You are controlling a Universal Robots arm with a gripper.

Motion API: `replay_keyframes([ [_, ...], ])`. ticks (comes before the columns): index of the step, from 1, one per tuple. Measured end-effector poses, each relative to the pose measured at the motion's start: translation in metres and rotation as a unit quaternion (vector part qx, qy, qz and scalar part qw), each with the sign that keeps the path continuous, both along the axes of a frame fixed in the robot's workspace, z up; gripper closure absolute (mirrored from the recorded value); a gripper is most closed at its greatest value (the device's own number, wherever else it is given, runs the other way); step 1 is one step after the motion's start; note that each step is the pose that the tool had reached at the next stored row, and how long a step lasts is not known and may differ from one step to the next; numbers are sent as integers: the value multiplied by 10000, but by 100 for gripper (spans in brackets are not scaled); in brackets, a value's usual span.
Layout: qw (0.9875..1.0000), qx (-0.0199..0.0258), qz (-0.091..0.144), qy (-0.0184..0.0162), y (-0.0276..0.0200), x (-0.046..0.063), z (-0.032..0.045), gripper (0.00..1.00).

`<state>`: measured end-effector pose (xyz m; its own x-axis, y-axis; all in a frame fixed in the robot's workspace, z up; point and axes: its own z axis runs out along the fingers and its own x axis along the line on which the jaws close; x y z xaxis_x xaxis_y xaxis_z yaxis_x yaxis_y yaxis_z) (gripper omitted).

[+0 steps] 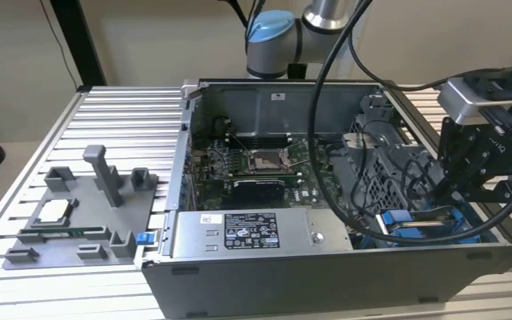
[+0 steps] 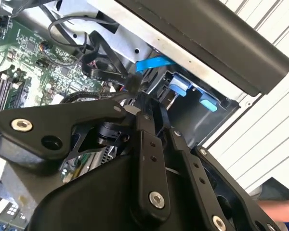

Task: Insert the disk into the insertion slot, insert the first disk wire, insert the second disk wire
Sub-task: 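Insert the first disk wire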

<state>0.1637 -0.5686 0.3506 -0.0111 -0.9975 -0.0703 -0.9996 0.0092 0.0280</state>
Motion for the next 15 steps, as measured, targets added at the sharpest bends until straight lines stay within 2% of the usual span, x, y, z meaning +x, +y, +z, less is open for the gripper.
replay_keyframes([
  [4, 10000, 1, -10, 0, -14, 18, -20, 100],
  [10, 10000, 0, -74, 6, -81, 20, -28, 100],
  [15, 9999, 0, -169, 6, -86, 16, -50, 100],
])
